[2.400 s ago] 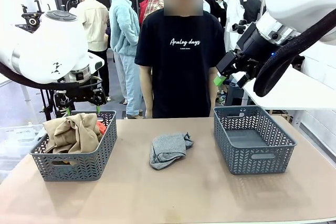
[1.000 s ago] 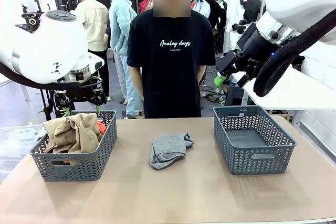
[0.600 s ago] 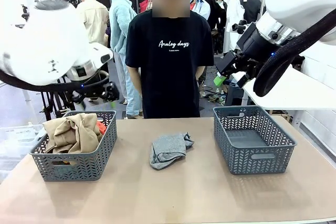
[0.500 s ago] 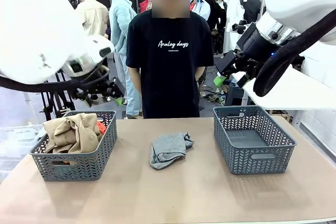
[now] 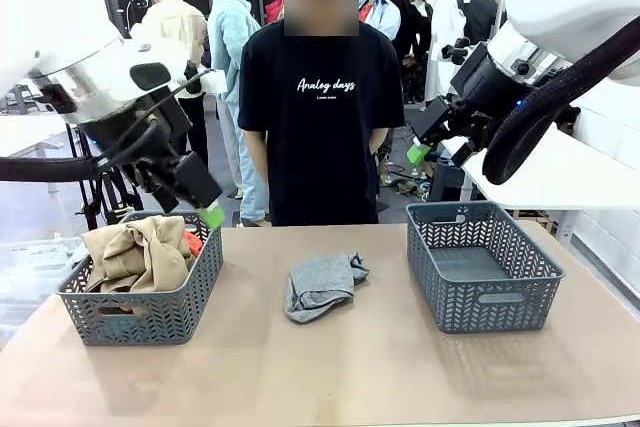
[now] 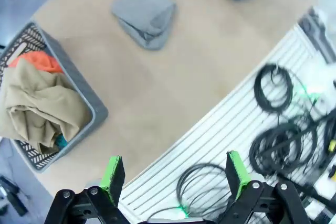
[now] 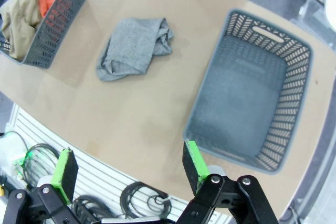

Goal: Sort the tops and bottoms.
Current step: Lift clothes from the center of the table with your right hand.

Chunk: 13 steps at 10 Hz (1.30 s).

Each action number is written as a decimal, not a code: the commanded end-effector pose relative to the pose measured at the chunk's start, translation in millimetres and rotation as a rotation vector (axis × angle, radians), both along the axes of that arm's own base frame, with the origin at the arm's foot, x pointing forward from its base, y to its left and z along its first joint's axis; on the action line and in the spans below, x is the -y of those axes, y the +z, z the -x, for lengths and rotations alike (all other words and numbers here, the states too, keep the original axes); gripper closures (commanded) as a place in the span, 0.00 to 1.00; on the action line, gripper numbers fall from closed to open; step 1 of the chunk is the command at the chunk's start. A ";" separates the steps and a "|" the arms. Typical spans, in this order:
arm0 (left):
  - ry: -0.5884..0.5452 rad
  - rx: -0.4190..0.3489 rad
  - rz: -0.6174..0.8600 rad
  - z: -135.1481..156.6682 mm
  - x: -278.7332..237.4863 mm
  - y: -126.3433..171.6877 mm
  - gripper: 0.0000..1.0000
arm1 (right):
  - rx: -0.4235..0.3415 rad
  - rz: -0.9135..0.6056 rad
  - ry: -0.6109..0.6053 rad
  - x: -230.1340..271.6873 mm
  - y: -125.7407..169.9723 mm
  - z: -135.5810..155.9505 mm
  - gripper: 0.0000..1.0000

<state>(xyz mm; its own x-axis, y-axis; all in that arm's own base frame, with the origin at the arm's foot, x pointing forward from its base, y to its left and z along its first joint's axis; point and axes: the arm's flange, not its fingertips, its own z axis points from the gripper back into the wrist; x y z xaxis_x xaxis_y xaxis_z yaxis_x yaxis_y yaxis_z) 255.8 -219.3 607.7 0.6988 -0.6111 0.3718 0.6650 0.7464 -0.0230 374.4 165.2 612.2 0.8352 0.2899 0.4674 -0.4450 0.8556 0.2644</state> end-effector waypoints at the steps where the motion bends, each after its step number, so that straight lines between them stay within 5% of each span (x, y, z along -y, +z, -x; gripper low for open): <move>1: -0.068 0.053 -0.053 3.8 -2.8 7.2 0.00 | 0.003 0.007 0.004 0.0 0.9 -2.0 0.00; 5: 0.038 0.152 0.003 26.2 -16.3 19.7 0.00 | 0.003 0.007 0.004 0.0 0.9 -2.0 0.00; 6: -0.059 0.068 -0.034 14.6 -1.9 15.0 0.00 | 0.003 0.007 0.004 0.0 0.9 -2.0 0.00; 9: -0.059 0.068 -0.034 14.6 -1.9 15.0 0.00 | 0.000 0.000 0.000 0.0 0.0 0.0 0.00; 11: -0.059 0.068 -0.034 14.6 -1.9 15.0 0.00 | 0.039 -0.004 0.126 -36.9 -23.1 -35.8 0.00; 13: -0.059 0.068 -0.034 14.6 -1.9 15.0 0.00 | -0.055 0.055 0.183 -71.2 -69.0 -83.0 0.00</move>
